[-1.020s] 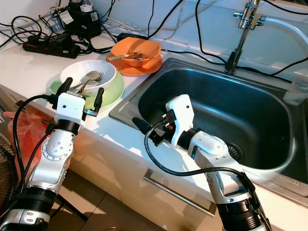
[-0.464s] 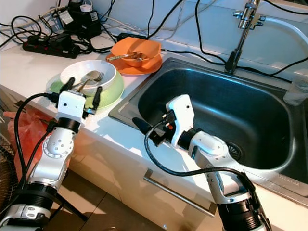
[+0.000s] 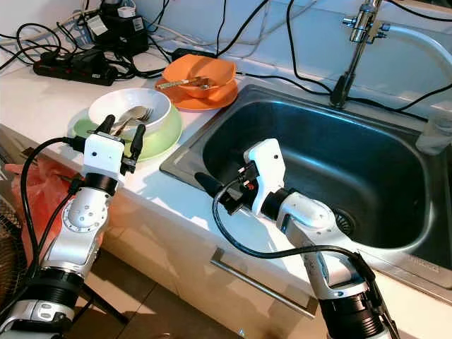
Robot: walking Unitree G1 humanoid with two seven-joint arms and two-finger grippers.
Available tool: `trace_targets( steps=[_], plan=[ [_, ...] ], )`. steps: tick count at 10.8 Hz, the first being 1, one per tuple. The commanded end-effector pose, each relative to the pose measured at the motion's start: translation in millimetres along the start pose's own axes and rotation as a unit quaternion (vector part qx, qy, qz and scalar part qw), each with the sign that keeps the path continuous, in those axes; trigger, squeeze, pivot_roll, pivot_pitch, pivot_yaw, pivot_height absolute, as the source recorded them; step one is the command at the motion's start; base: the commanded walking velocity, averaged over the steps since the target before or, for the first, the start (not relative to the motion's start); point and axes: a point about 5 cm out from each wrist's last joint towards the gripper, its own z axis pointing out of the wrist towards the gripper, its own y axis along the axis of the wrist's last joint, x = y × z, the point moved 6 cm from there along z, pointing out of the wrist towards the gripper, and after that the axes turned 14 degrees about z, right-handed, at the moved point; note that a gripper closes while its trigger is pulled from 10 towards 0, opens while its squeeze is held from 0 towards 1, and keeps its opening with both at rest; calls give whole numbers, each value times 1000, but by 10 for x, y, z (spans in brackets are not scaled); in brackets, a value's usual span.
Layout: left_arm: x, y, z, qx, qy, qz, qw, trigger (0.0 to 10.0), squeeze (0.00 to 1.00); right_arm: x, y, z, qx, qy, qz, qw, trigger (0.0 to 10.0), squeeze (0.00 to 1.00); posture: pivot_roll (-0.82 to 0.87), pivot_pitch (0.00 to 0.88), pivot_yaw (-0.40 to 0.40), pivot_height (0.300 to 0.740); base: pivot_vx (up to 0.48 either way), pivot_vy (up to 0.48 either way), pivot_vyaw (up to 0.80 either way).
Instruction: Kitchen organization
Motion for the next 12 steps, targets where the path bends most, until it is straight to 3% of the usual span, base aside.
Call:
trace_targets(
  steps=[1, 5, 12],
  plan=[
    [27, 14, 34, -4, 2, 0, 1000, 0, 0, -13, 66, -19, -8, -3, -7, 1000, 10000, 1000, -27, 0, 9, 740, 0, 0, 0],
    [77, -26, -17, -3, 2, 9, 1000, 0, 0, -15, 65, -14, -7, -2, -7, 1000, 10000, 1000, -21, 0, 5, 740, 0, 0, 0],
    [13, 62, 12, -25, -13, 7, 1000, 0, 0, -25, 71, -13, -9, -5, -8, 1000, 10000, 1000, -28, 0, 11, 740, 0, 0, 0]
  ],
)
